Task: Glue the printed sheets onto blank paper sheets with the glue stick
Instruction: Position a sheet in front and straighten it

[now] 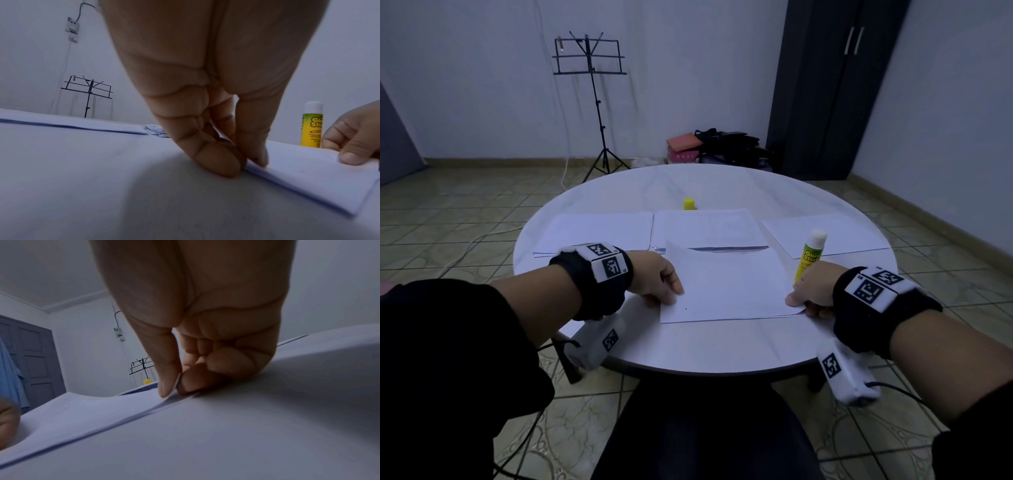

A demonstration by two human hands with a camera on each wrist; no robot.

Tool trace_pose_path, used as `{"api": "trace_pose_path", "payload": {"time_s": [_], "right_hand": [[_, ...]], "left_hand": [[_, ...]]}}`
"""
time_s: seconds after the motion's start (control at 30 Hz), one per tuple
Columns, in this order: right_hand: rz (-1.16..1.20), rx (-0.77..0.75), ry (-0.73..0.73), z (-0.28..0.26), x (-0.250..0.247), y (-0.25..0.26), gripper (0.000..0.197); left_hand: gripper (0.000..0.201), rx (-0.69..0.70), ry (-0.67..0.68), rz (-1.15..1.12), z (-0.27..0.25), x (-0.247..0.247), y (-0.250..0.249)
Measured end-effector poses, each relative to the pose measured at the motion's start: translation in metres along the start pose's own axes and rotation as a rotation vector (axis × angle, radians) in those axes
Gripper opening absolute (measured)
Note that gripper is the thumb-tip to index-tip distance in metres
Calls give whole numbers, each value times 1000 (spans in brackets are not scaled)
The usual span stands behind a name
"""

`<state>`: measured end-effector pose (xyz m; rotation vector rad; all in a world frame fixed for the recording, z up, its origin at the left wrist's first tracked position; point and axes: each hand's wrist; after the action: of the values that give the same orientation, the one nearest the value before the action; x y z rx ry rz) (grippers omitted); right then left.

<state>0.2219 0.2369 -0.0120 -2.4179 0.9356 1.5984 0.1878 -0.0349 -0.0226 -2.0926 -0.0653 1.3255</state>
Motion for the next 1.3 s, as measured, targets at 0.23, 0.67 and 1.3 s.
{"api": "trace_pose_path", "payload": {"time_s": [0.23, 0.67, 1.3], "right_hand": [[59, 0, 21, 4, 2, -1, 16], [28, -11, 29, 1, 1, 0, 19], [83, -7, 83, 9, -1, -2, 21]], "left_hand": [[14, 0, -5, 39, 0, 0, -1], [16, -5, -26, 73, 2, 4, -2], [16, -12, -25, 123, 6, 4, -1]]}}
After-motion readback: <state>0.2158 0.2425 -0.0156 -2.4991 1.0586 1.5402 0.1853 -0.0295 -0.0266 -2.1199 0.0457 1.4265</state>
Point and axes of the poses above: each hand's wrist, its own z-axis towards the middle knuckle, its own x-axis out of the palm, y = z × x, and after that the axes turned 12 degrees about x, right-handed
